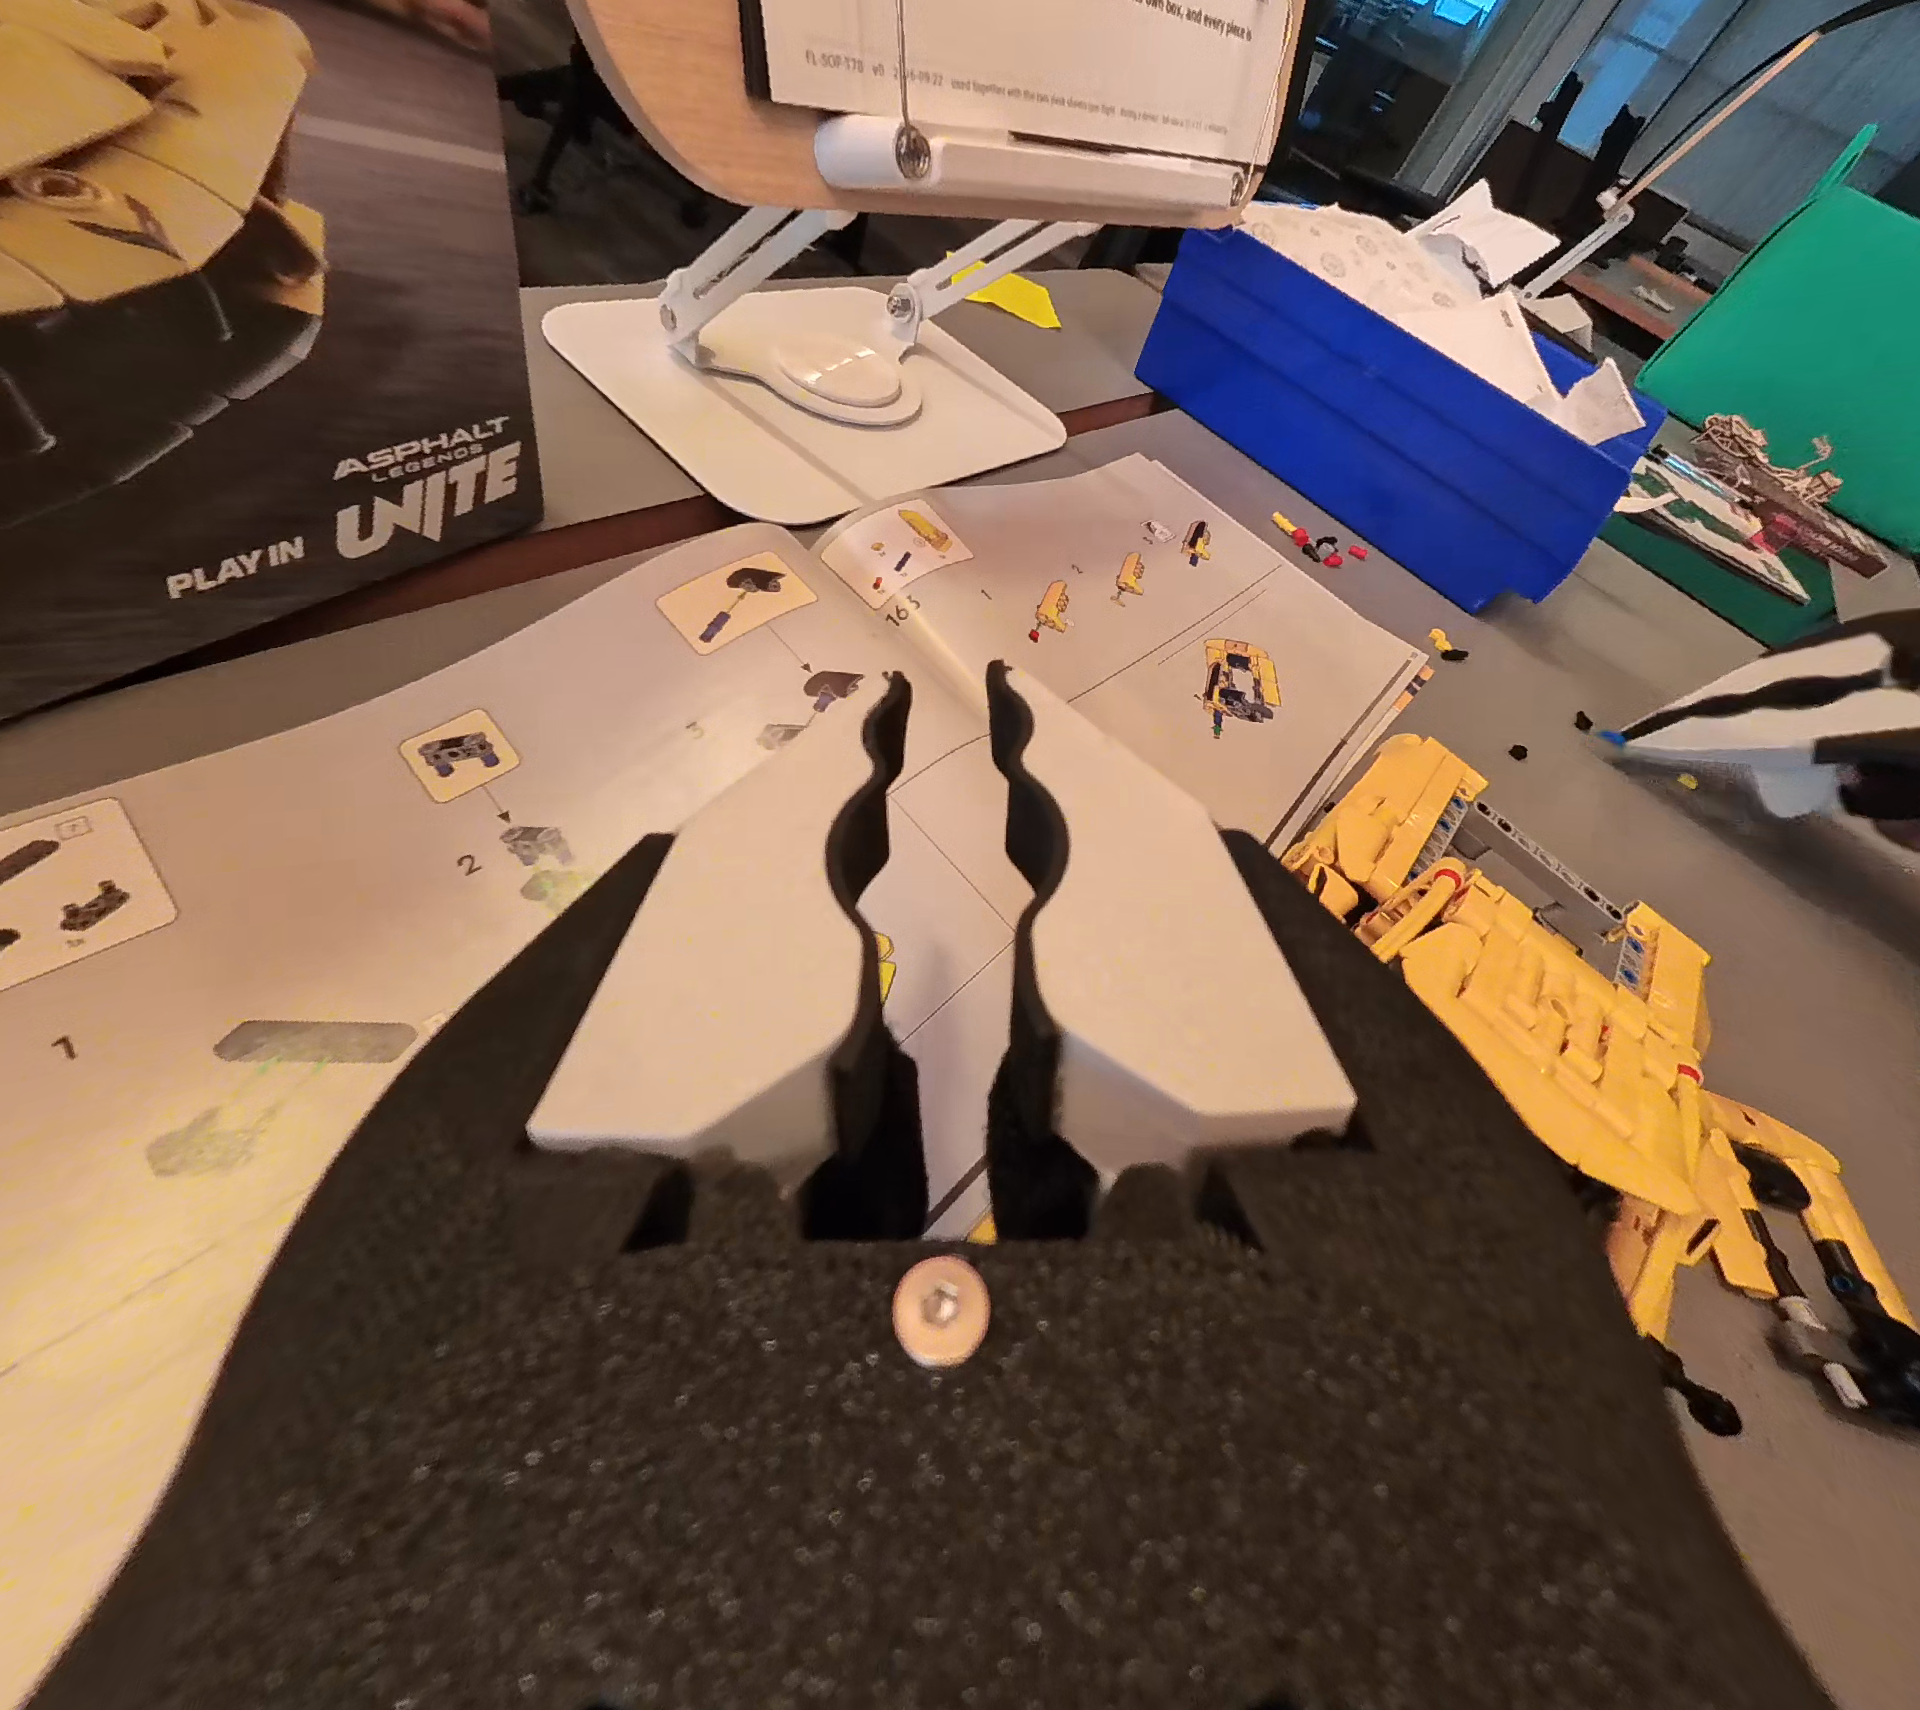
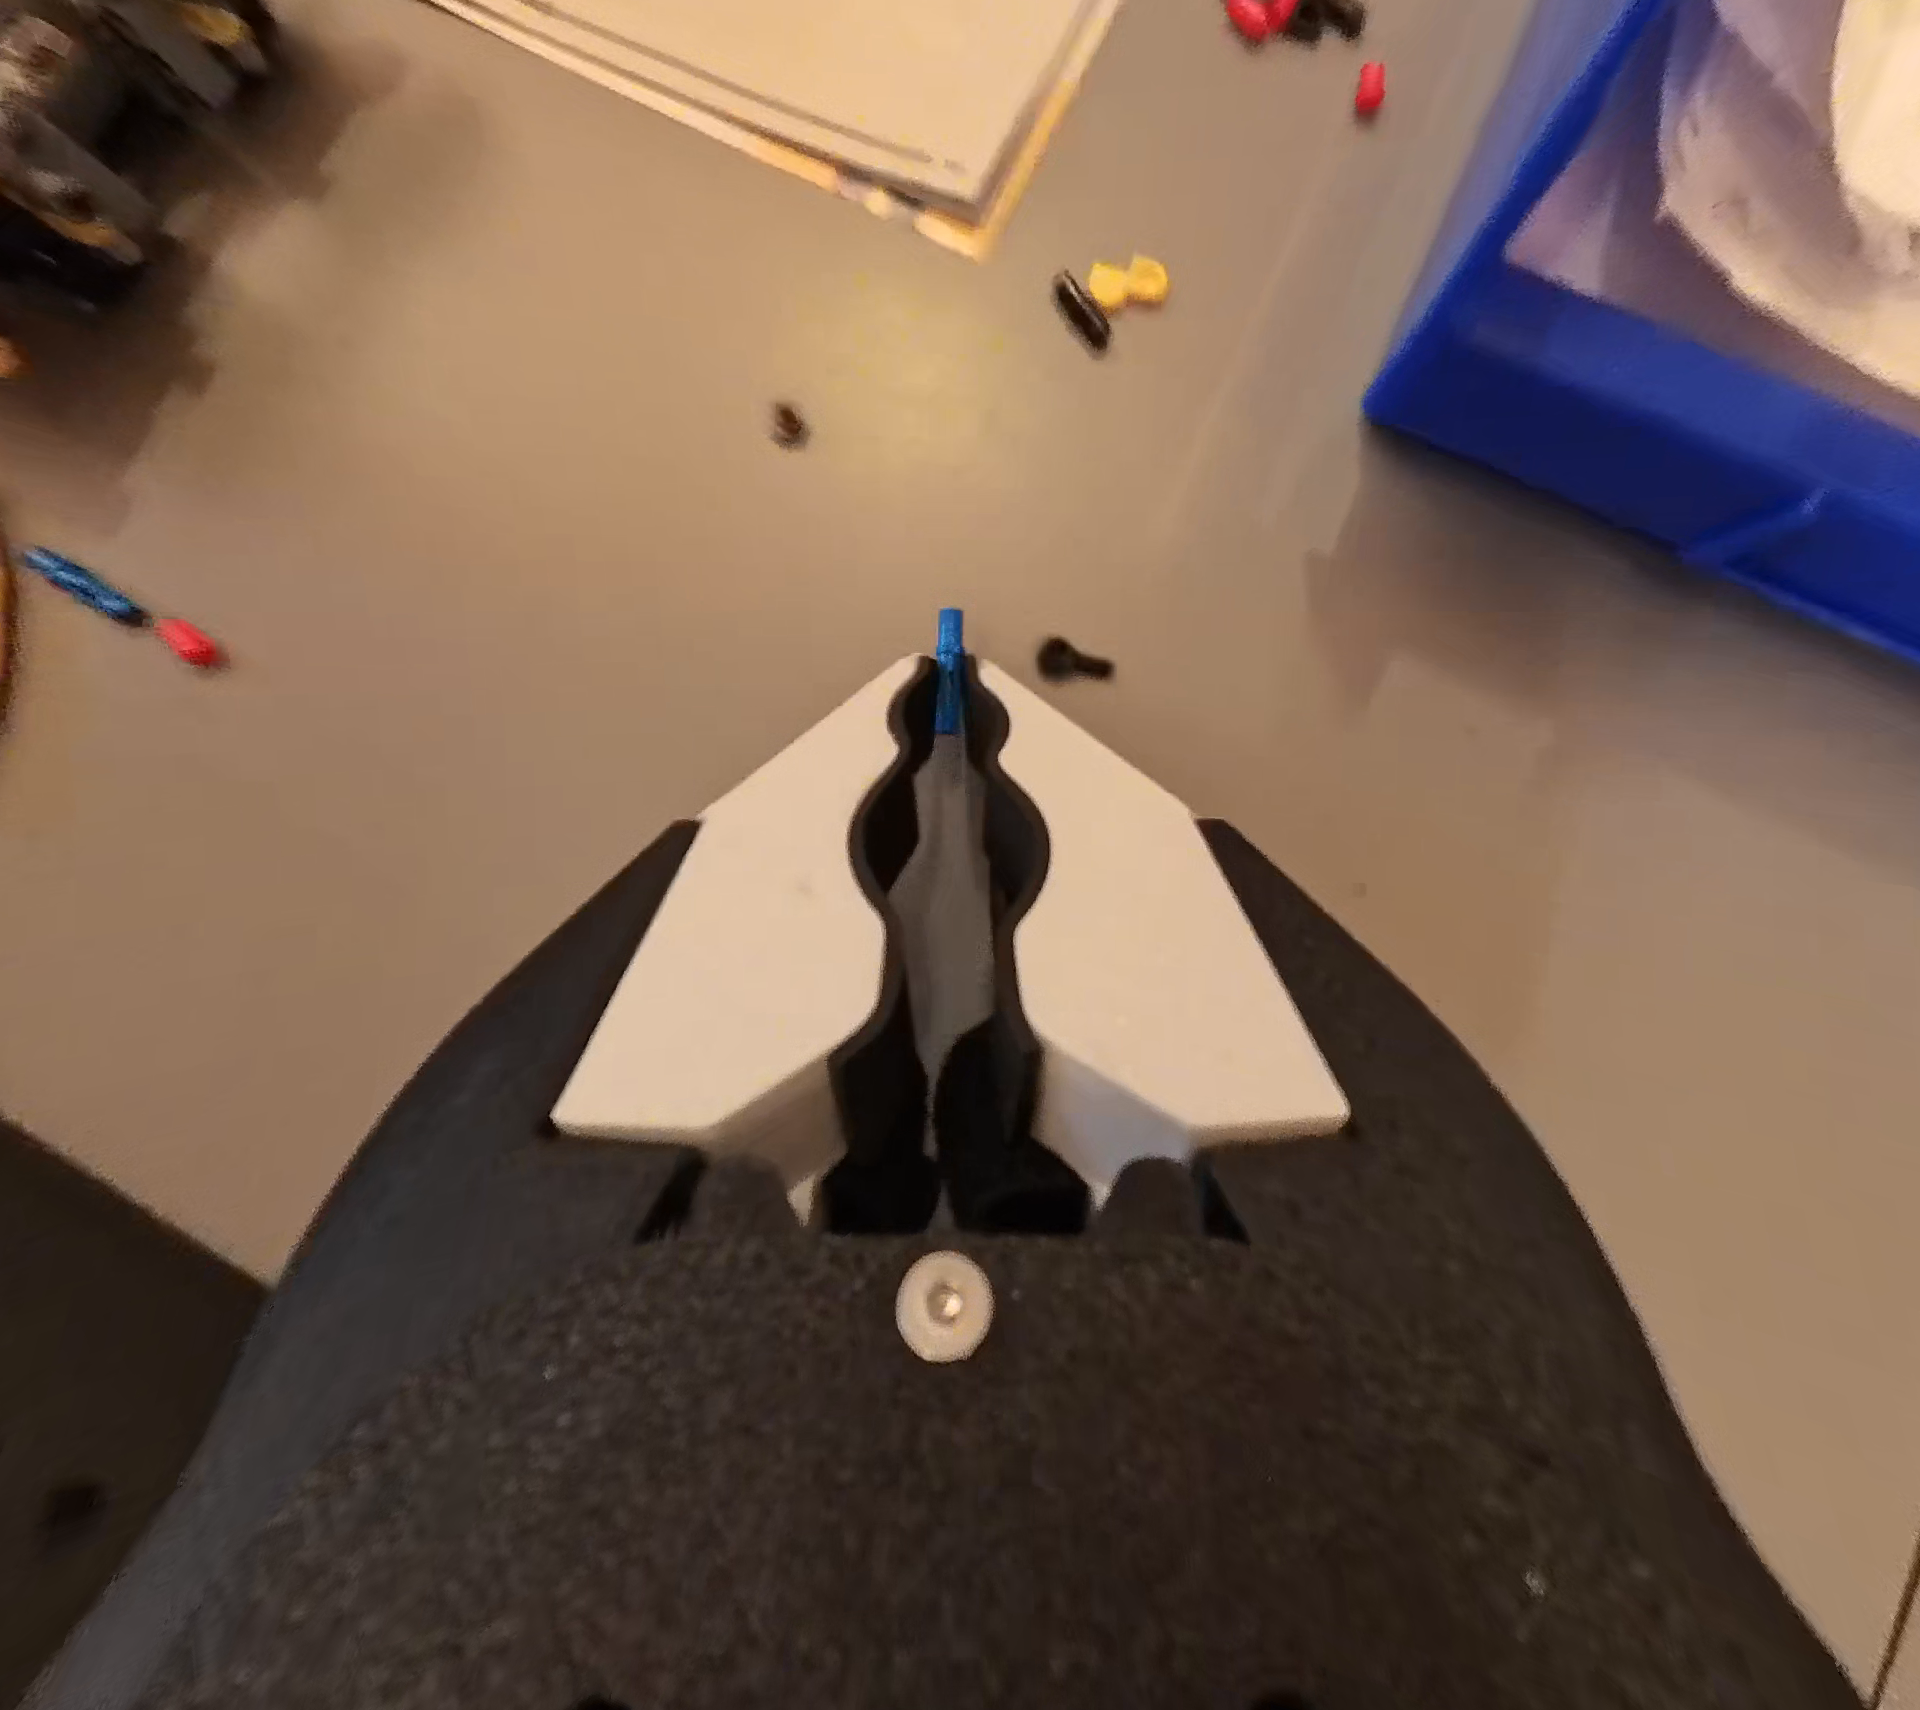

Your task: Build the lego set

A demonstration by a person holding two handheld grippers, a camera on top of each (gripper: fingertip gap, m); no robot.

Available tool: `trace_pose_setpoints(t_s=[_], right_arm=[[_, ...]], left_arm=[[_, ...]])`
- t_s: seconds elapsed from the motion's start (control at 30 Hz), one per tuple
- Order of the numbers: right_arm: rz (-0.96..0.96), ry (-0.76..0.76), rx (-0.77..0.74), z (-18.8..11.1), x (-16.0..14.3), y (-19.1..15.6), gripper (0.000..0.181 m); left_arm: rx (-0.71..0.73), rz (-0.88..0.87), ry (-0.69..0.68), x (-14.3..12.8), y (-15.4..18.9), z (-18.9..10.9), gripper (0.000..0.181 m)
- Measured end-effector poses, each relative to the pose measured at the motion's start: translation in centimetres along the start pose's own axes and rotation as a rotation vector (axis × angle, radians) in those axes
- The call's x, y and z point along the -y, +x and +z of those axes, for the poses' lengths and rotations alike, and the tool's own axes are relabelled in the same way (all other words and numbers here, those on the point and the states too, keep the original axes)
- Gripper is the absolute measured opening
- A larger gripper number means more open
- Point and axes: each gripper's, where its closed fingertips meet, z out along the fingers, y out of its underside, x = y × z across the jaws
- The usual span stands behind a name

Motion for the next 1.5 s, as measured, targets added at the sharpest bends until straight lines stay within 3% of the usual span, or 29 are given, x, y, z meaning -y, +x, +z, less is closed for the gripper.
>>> trace_pose_setpoints(t_s=[0.1, 0.27, 0.37, 0.5, 0.73, 0.87, 1.0, 1.07, 1.27, 1.4, 1.5], right_arm=[[-0.095, 0.085, 0.165, -1.0, 2.4, -4.6, 0.004], [-0.252, -0.004, 0.512, -1.7, 0.9, -14.4, 0.004], [-0.312, -0.079, 0.599, -1.6, -1.2, -17.6, 0.004], [-0.392, -0.076, 0.554, -1.0, -2.2, -18.5, 0.004], [-0.328, -0.031, 0.521, -1.7, -1.4, -16.5, 0.010], [-0.194, 0.072, 0.326, -2.3, 0.7, -9.7, 0.023], [-0.042, 0.028, 0.036, -3.6, -2.9, -1.0, 0.024], [0.007, 0.065, -0.041, -4.2, -4.1, 1.1, 0.024], [0.064, 0.079, -0.088, -3.1, -4.8, 1.7, 0.023], [0.051, 0.062, -0.147, -3.0, -5.2, 2.6, 0.000], [0.016, 0.050, -0.087, -3.0, -4.5, 1.1, 0.000]], left_arm=[[0.000, -0.002, -0.004, -0.1, 0.0, 0.0, 0.015], [-0.001, -0.003, -0.005, -0.1, 0.0, 0.1, 0.015], [-0.001, -0.005, -0.005, -0.1, -0.1, 0.0, 0.015], [-0.005, -0.012, -0.002, -0.1, 0.0, 0.0, 0.015], [-0.009, -0.008, -0.002, 0.0, 0.2, 0.0, 0.015], [-0.013, -0.011, -0.002, 0.0, 0.2, 0.0, 0.015], [-0.013, -0.006, -0.006, 0.0, 0.3, 0.0, 0.015], [-0.016, -0.011, -0.004, 0.0, 0.3, 0.0, 0.015], [-0.018, 0.001, -0.019, -0.3, 0.6, 0.3, 0.015], [-0.015, -0.007, -0.014, -0.2, 0.4, 0.2, 0.015], [-0.016, -0.013, -0.013, -0.2, 0.3, 0.2, 0.015]])
